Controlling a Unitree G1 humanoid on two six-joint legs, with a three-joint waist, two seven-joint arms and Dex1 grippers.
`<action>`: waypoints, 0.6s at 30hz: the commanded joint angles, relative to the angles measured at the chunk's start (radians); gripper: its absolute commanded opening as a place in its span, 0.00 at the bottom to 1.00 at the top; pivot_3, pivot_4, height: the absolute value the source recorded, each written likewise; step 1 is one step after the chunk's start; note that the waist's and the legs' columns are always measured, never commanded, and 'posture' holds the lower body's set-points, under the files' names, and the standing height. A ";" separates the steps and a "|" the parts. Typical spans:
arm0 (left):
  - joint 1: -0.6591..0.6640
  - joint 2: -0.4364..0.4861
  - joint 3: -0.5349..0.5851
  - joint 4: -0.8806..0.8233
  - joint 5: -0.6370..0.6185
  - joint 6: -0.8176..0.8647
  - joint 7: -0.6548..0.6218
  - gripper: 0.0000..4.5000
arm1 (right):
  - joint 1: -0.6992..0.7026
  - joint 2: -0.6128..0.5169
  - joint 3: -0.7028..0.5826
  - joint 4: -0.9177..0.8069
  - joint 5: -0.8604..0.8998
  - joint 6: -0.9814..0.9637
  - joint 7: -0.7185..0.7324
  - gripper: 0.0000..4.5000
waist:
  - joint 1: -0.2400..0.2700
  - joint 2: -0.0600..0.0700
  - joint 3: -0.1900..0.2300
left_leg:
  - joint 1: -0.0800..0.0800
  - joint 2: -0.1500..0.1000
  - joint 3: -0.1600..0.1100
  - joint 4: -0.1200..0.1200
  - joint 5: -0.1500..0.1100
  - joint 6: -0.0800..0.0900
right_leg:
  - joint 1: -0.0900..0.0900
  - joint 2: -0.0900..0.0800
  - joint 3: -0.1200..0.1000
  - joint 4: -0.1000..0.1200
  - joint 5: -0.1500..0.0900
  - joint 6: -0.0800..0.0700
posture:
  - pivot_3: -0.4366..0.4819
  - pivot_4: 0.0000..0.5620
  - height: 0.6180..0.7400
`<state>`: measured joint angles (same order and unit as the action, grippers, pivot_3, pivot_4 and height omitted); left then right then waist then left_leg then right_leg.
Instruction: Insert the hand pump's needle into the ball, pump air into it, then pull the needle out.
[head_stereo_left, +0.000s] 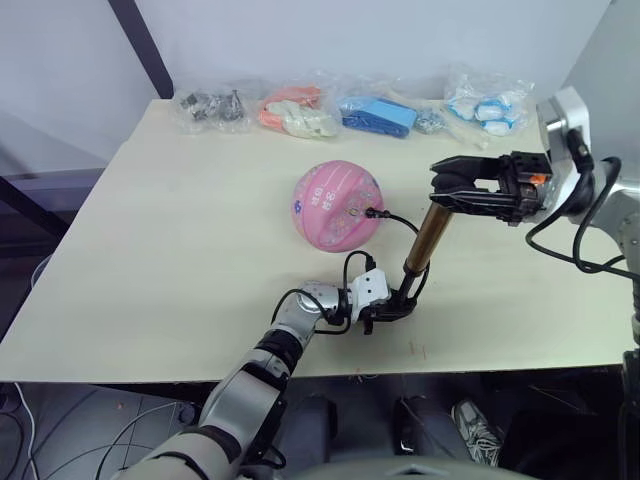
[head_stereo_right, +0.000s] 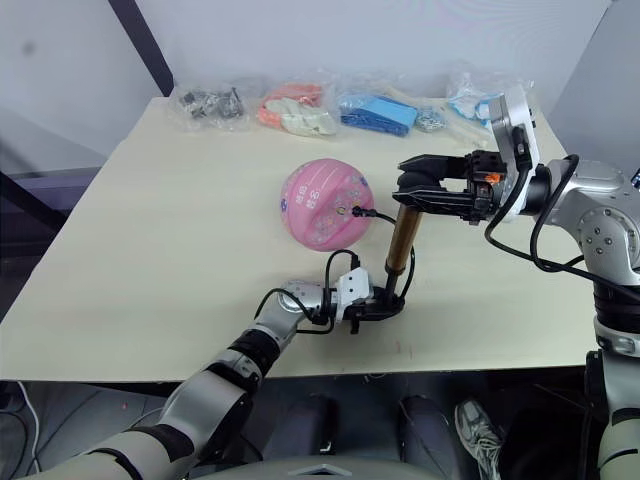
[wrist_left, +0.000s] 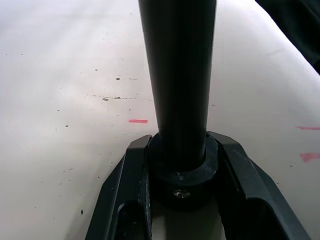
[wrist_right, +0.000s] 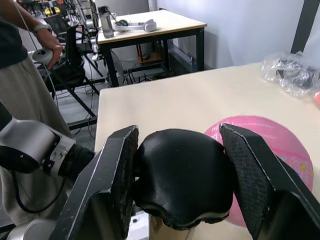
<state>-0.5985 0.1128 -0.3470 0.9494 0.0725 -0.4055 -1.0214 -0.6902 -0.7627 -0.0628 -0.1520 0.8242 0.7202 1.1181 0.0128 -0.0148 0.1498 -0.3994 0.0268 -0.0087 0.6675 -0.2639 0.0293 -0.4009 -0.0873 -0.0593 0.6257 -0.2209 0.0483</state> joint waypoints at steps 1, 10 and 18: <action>0.058 0.038 -0.026 0.082 0.059 0.059 0.011 0.25 | 0.102 0.036 0.030 -0.034 -0.078 -0.088 -0.007 0.46 | -0.001 -0.002 -0.002 | 0.001 0.000 0.000 0.000 0.000 0.000 | 0.001 0.000 0.000 0.000 0.000 0.001 | 0.48 0.27 1.00; 0.056 0.038 -0.024 0.082 0.057 0.059 0.018 0.25 | 0.271 0.143 0.195 0.017 -0.256 -0.216 -0.031 0.46 | -0.004 -0.002 -0.003 | 0.004 0.001 0.001 0.000 0.000 0.000 | 0.002 0.001 0.001 0.000 -0.001 0.001 | 0.48 0.27 1.00; 0.060 0.035 -0.017 0.081 0.049 0.068 0.022 0.25 | 0.272 0.154 0.169 0.016 -0.279 -0.242 -0.022 0.46 | -0.004 -0.002 -0.005 | 0.004 0.001 0.001 0.000 0.000 0.000 | 0.003 0.001 0.001 0.000 -0.001 0.001 | 0.48 0.27 1.00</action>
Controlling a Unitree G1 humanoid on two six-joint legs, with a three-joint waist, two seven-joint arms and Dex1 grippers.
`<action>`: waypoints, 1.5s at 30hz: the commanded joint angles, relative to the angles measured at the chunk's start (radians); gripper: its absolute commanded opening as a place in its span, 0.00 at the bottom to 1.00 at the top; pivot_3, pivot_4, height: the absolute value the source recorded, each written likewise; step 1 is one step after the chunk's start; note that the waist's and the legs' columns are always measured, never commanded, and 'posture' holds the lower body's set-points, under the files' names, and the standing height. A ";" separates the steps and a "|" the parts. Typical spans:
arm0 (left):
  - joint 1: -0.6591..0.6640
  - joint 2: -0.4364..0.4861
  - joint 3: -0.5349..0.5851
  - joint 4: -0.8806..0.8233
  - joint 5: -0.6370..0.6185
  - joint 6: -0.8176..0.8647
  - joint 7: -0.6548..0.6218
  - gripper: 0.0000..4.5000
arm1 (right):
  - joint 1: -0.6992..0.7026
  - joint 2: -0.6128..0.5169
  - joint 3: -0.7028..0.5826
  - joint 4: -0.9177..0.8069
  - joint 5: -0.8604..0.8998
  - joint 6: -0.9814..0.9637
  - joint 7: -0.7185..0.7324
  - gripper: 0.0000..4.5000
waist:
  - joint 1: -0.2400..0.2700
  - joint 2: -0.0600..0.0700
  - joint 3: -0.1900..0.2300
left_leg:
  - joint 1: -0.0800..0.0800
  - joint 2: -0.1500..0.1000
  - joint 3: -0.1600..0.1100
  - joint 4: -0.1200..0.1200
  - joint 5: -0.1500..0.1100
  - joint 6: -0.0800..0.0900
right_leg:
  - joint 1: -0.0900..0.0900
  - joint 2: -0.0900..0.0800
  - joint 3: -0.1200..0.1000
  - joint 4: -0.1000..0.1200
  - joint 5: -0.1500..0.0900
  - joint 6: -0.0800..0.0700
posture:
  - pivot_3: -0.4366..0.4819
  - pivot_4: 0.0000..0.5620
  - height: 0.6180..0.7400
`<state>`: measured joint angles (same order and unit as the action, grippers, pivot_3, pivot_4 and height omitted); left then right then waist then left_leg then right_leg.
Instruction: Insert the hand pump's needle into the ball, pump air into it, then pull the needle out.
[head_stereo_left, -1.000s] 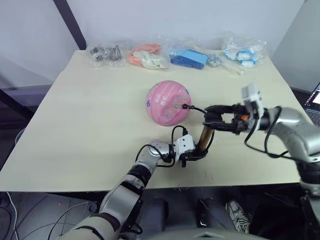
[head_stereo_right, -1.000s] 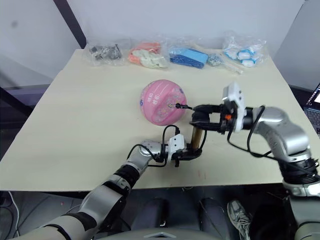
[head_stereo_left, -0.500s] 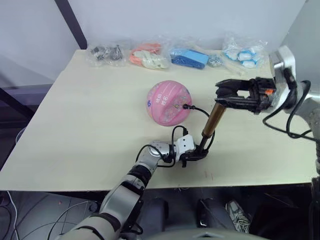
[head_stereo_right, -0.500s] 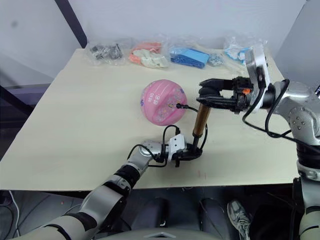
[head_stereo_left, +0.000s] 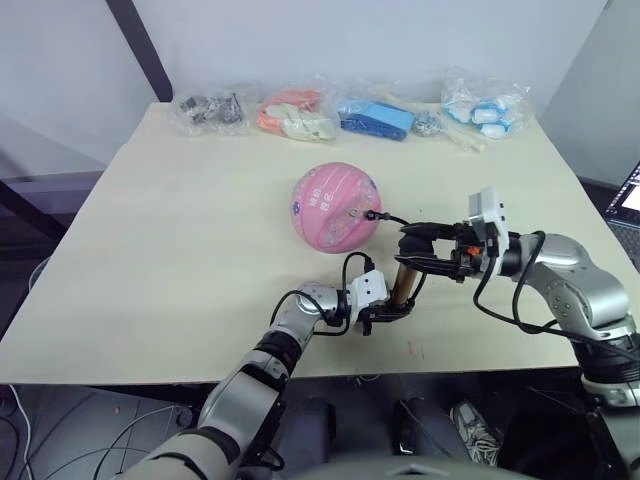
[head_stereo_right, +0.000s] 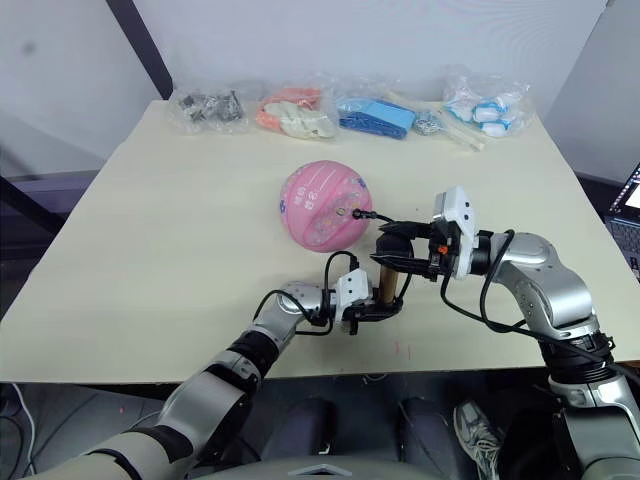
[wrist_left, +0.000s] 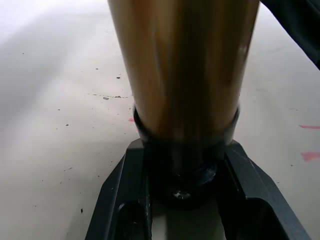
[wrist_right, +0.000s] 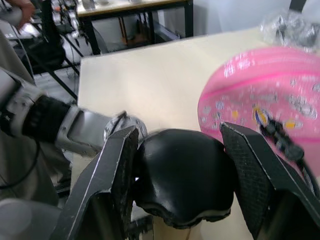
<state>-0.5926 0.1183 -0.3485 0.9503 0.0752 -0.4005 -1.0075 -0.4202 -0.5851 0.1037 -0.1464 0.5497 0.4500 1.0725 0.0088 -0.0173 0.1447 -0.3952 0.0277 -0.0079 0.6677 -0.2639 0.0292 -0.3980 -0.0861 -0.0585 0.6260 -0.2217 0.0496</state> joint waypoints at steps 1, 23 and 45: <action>0.056 0.030 -0.016 0.080 0.046 0.058 0.007 0.25 | -0.012 -0.037 -0.016 0.000 0.014 0.039 0.038 0.46 | 0.000 0.000 0.000 | 0.000 0.000 0.000 0.000 0.000 0.000 | 0.000 0.000 0.000 0.000 0.000 0.000 | 0.48 0.27 1.00; 0.051 0.031 -0.023 0.086 0.055 0.052 -0.003 0.25 | -0.303 -0.171 -0.229 -0.017 0.260 0.293 -0.004 0.46 | 0.004 0.005 0.007 | -0.004 -0.001 0.000 0.000 0.000 0.000 | -0.003 -0.001 0.000 0.000 0.001 -0.001 | 0.48 0.27 1.00; 0.045 0.034 -0.017 0.081 0.044 0.070 -0.015 0.25 | 0.041 0.011 0.068 0.034 -0.061 -0.001 -0.011 0.46 | -0.001 0.001 0.000 | -0.001 0.000 0.000 0.000 0.000 0.000 | -0.002 0.001 0.001 0.000 0.002 0.002 | 0.48 0.27 1.00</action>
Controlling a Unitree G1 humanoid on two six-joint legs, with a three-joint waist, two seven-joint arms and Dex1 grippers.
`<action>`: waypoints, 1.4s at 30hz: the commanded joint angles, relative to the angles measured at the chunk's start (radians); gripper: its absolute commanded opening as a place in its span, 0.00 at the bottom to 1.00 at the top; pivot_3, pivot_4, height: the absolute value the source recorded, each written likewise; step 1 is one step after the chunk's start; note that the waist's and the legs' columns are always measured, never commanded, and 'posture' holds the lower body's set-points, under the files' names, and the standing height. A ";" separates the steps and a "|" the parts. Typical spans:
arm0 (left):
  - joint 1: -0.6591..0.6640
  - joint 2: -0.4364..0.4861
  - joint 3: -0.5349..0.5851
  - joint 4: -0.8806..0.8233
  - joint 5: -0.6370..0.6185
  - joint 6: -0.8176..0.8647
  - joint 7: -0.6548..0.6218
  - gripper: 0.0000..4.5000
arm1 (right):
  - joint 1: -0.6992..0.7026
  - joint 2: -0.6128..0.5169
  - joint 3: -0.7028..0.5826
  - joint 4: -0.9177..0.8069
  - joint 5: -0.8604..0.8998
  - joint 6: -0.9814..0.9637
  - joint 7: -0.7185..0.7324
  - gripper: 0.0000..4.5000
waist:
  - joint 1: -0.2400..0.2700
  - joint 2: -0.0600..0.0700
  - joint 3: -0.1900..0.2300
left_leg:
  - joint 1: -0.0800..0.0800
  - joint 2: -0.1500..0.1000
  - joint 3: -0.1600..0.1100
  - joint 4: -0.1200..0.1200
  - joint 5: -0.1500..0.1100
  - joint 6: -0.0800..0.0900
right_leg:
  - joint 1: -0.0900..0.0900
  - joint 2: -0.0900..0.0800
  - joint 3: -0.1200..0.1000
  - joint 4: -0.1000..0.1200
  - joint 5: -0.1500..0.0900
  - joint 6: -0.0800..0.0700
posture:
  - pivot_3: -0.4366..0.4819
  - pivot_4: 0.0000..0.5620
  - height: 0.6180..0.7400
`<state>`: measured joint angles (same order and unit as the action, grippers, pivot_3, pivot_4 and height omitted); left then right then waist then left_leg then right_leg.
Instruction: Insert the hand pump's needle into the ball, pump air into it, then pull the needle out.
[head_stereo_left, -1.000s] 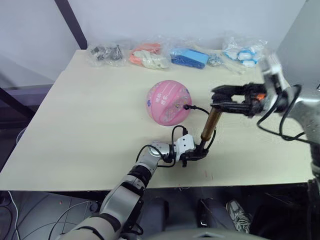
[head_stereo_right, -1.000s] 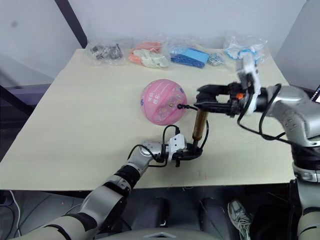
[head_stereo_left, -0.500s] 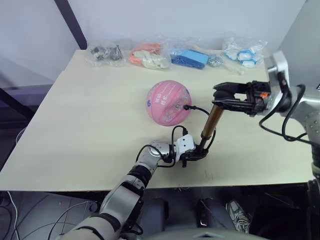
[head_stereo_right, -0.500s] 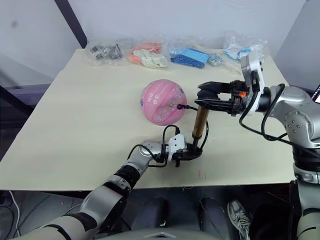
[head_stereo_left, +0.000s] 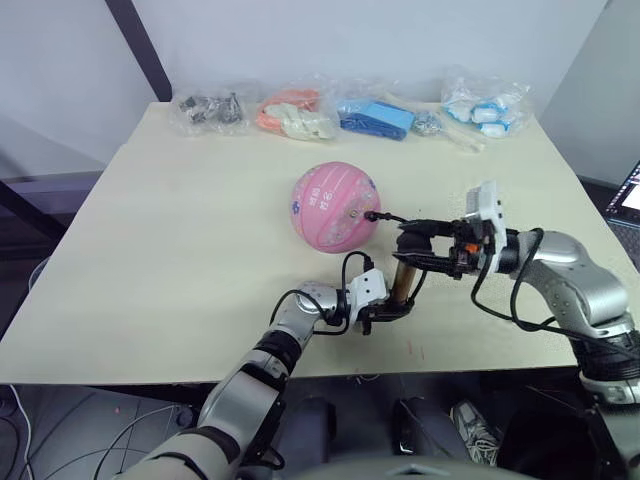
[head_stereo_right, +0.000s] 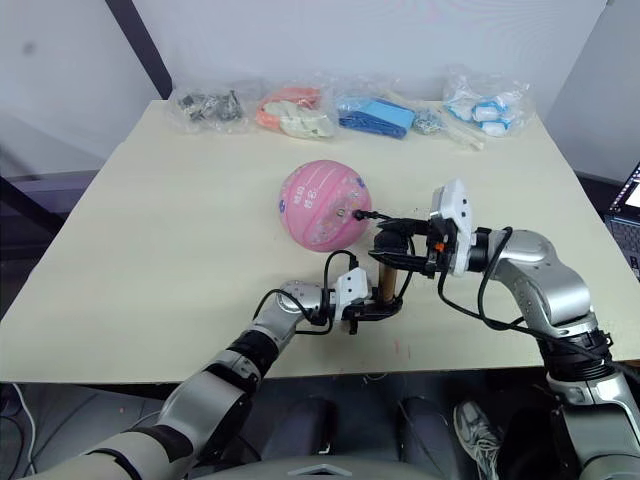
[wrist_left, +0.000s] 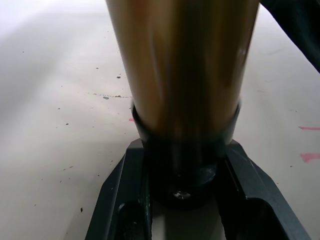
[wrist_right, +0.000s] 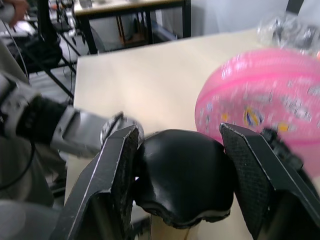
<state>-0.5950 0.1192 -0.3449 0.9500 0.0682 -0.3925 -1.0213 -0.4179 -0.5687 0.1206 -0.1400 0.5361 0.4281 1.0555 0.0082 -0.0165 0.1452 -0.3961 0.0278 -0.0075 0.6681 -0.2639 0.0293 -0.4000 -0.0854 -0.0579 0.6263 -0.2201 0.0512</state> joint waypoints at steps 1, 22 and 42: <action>0.047 0.034 -0.020 0.081 0.051 0.062 -0.001 0.25 | 0.036 -0.004 0.041 0.018 -0.039 0.023 0.006 0.46 | 0.000 0.000 0.000 | 0.000 0.000 0.000 0.000 0.000 0.000 | 0.000 0.000 0.000 0.000 0.000 0.000 | 0.48 0.27 1.00; 0.045 0.032 -0.022 0.090 0.050 0.060 -0.008 0.25 | -0.321 -0.166 -0.261 -0.052 0.294 0.350 -0.020 0.46 | 0.003 0.002 0.005 | -0.003 -0.001 0.000 0.000 0.000 0.000 | -0.002 -0.001 0.000 0.000 0.001 -0.005 | 0.48 0.27 1.00; 0.053 0.036 -0.025 0.083 0.053 0.059 -0.002 0.25 | 0.051 -0.012 0.050 0.028 -0.035 0.059 -0.025 0.46 | -0.003 -0.003 -0.003 | 0.001 0.000 0.000 0.000 0.000 0.000 | 0.002 0.000 0.000 0.000 -0.001 -0.002 | 0.48 0.27 1.00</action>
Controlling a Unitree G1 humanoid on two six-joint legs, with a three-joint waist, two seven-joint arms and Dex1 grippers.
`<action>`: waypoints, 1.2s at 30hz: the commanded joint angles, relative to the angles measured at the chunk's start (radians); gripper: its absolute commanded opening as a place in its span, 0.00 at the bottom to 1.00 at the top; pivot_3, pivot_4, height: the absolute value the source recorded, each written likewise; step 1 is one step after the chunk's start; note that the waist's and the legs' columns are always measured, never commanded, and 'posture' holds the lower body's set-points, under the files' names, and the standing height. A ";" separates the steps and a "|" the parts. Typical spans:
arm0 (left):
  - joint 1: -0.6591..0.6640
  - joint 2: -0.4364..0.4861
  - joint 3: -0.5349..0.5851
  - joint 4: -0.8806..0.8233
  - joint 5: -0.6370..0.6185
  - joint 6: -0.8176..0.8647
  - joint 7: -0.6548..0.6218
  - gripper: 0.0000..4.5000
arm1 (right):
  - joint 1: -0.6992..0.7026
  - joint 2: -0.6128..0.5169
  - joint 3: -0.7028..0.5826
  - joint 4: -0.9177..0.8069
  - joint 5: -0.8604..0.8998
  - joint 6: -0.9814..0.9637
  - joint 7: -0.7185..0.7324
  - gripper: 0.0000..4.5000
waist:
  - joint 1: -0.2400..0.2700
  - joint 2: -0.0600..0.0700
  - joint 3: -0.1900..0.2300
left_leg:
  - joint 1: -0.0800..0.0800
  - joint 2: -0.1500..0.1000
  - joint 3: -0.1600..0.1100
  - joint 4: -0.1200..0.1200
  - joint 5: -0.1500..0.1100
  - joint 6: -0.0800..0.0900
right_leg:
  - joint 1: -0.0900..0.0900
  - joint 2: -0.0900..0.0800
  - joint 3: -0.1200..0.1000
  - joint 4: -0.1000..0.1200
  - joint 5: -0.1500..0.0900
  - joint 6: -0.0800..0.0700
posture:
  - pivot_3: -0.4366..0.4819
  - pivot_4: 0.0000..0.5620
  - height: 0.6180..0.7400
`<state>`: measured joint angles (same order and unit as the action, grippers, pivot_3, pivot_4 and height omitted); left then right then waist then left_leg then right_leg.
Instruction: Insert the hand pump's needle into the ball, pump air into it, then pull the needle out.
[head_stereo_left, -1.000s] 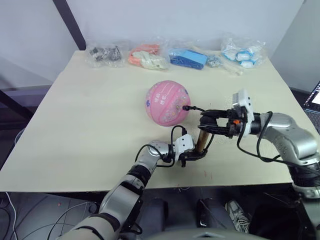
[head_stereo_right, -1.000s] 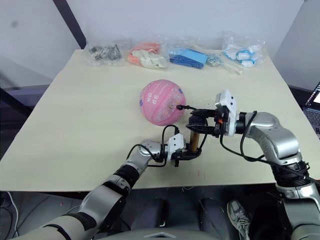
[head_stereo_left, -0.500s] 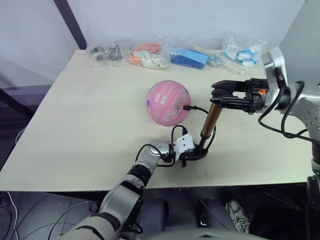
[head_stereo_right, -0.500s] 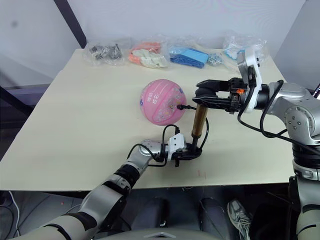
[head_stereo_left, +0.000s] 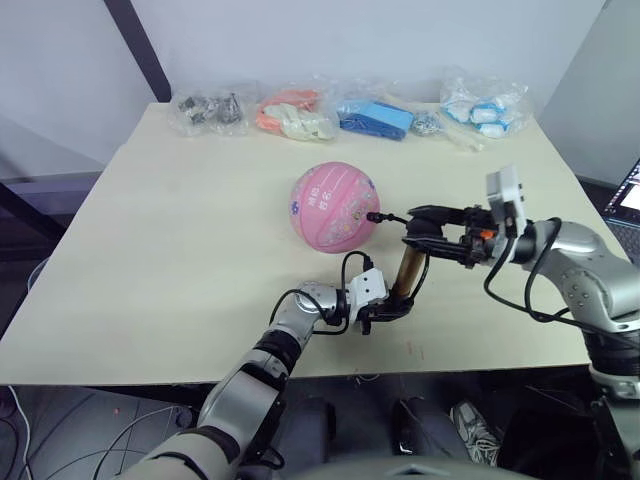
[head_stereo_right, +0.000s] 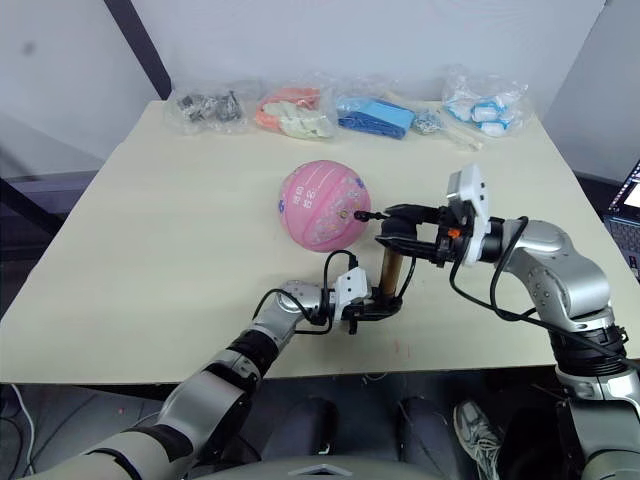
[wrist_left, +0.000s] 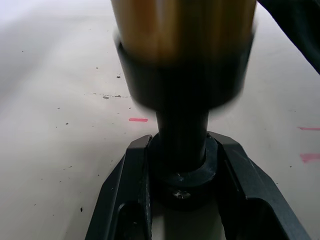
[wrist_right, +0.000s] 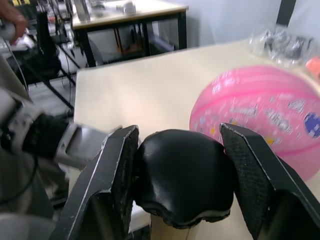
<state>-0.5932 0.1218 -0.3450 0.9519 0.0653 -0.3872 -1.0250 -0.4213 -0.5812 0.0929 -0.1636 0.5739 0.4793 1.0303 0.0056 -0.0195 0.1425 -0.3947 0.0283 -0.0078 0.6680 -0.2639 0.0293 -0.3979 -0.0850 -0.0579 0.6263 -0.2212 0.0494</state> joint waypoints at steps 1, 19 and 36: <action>0.051 0.033 -0.025 0.081 0.056 0.053 0.002 0.25 | 0.062 0.009 0.080 0.057 -0.081 -0.006 -0.004 0.46 | -0.001 0.001 -0.001 | 0.000 0.000 0.000 0.000 0.000 0.000 | 0.000 0.000 0.000 0.000 0.000 0.000 | 0.48 0.27 1.00; 0.051 0.032 -0.028 0.085 0.059 0.052 -0.002 0.25 | -0.173 -0.121 -0.150 -0.062 0.174 0.251 0.024 0.46 | 0.005 0.005 0.004 | -0.004 -0.002 0.000 0.000 0.000 0.000 | -0.003 -0.002 0.000 0.000 0.002 -0.004 | 0.48 0.27 1.00; 0.050 0.032 -0.027 0.089 0.058 0.052 -0.003 0.25 | -0.294 -0.168 -0.208 -0.033 0.224 0.303 -0.021 0.46 | 0.006 0.004 0.005 | -0.004 -0.002 0.000 0.000 0.000 0.000 | -0.003 -0.002 0.000 0.000 0.001 -0.002 | 0.48 0.27 1.00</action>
<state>-0.6009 0.1145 -0.3446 0.9504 0.0629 -0.3875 -1.0299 -0.7225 -0.7374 -0.0794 -0.1811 0.8261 0.8157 1.0288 0.0112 -0.0157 0.1478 -0.3989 0.0268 -0.0077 0.6678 -0.2639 0.0293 -0.4011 -0.0866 -0.0578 0.6261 -0.2198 0.0471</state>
